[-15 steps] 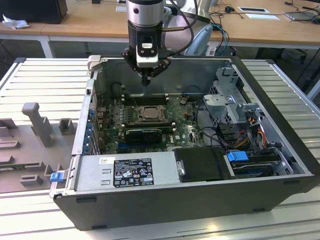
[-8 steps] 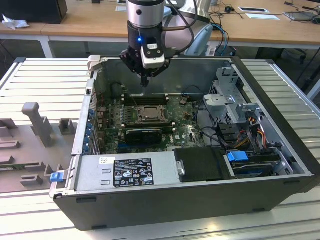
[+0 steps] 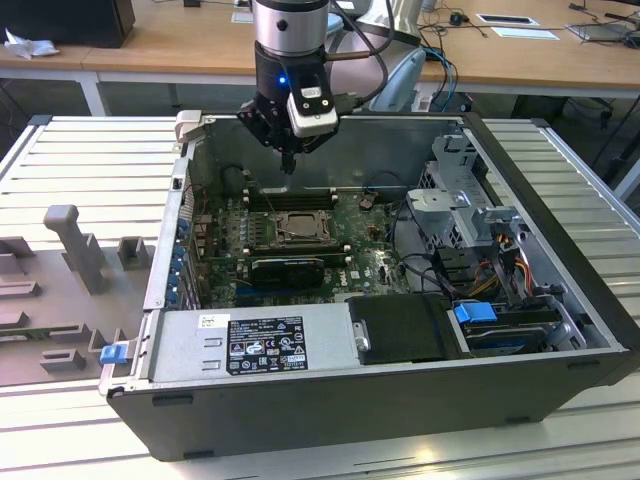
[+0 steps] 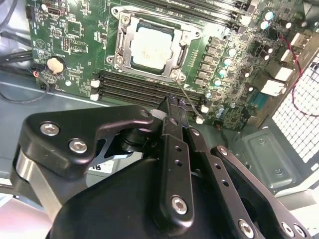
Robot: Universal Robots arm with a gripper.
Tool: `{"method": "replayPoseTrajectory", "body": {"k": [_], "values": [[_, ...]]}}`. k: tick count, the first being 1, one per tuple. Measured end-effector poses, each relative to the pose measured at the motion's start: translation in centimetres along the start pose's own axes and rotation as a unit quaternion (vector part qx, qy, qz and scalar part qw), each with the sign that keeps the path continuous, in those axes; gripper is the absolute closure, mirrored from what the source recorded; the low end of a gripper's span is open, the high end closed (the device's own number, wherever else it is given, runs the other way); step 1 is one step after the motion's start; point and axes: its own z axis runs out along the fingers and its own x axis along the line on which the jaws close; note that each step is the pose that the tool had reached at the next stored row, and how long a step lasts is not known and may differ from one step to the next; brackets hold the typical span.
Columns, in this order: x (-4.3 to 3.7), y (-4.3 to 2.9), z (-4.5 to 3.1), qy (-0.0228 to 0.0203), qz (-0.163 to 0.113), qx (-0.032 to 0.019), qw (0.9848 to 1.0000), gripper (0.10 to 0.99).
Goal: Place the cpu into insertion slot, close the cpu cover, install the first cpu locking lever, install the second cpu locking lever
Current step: 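Install the first cpu locking lever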
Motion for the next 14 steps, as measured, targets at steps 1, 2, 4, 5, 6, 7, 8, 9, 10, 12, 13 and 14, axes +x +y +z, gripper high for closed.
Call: {"method": "replayPoseTrajectory", "body": {"k": [1,2,4,5,6,7,8,9,10,12,13,14], "values": [[0.01,-0.01,0.01,0.0001,-0.002,-0.0001,1.0,0.98],[0.02,-0.03,0.01,0.0002,-0.003,-0.0001,1.0,0.98],[0.1,-0.1,0.02,0.0,-0.005,-0.0001,1.0,0.98],[0.14,-0.12,0.05,-0.0001,-0.007,-0.0001,1.0,0.98],[0.17,-0.14,0.07,-0.0001,-0.008,-0.0001,1.0,0.98],[0.21,-0.15,0.12,0.0,-0.009,-0.0001,1.0,0.98],[0.29,-0.18,0.19,0.0005,-0.014,0.0,0.9999,0.98],[0.3,-0.19,0.2,0.0016,-0.024,0.0003,0.9997,0.98],[0.3,-0.19,0.24,0.003,-0.038,0.0003,0.9993,0.98],[0.31,-0.2,0.31,0.0055,-0.063,0.0006,0.998,0.98],[0.78,-0.35,0.46,0.006,-0.067,0.0007,0.9977,0.98],[1.07,-0.43,0.58,0.0059,-0.067,0.0007,0.9977,0.98]]}}
